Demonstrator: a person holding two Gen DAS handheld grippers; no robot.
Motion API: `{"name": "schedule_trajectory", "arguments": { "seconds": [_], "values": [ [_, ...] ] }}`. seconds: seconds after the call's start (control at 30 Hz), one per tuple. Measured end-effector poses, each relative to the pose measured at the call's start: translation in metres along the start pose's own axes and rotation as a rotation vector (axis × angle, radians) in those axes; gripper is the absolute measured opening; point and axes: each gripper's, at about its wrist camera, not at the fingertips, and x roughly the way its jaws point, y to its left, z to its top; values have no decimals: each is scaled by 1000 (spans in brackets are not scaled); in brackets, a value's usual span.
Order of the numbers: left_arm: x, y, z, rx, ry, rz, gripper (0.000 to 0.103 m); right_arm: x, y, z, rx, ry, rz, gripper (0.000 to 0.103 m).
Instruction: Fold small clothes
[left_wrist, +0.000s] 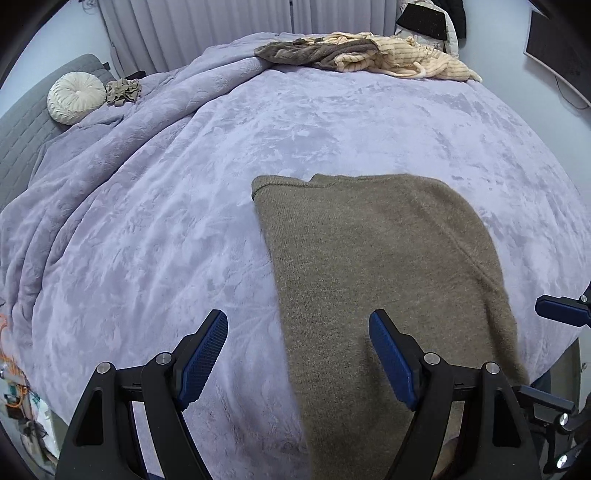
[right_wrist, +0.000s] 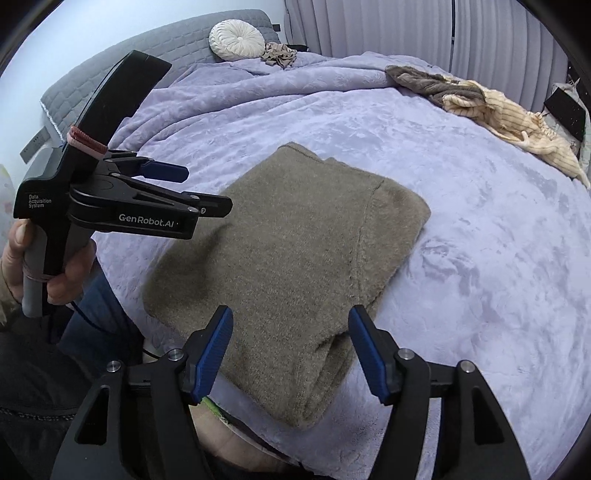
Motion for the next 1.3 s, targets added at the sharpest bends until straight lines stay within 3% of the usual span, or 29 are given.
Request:
{"name": "schedule_trajectory", "arguments": {
  "seconds": [0.13, 0.27, 0.43, 0.67, 0.9, 1.3],
  "values": [
    [-14, -3, 3, -37, -21, -46, 80, -8, 3, 17, 19, -1, -60, 76],
    [-24, -12, 3, -22, -64, 81, 80, -4, 3, 33, 49, 24, -103, 76],
    [-20, -15, 3, 1, -37, 70, 80, 0, 2, 40, 80, 55, -136, 76],
    [-26, -19, 3, 12, -60, 80, 80, 0, -2, 38, 97, 67, -146, 76],
    [-22, -18, 4, 0, -18, 98, 80, -1, 1, 40, 84, 72, -148, 76],
    [-19, -10, 11, -48, 3, 65, 80, -1, 2, 52, 55, 83, -156, 76]
  ]
}}
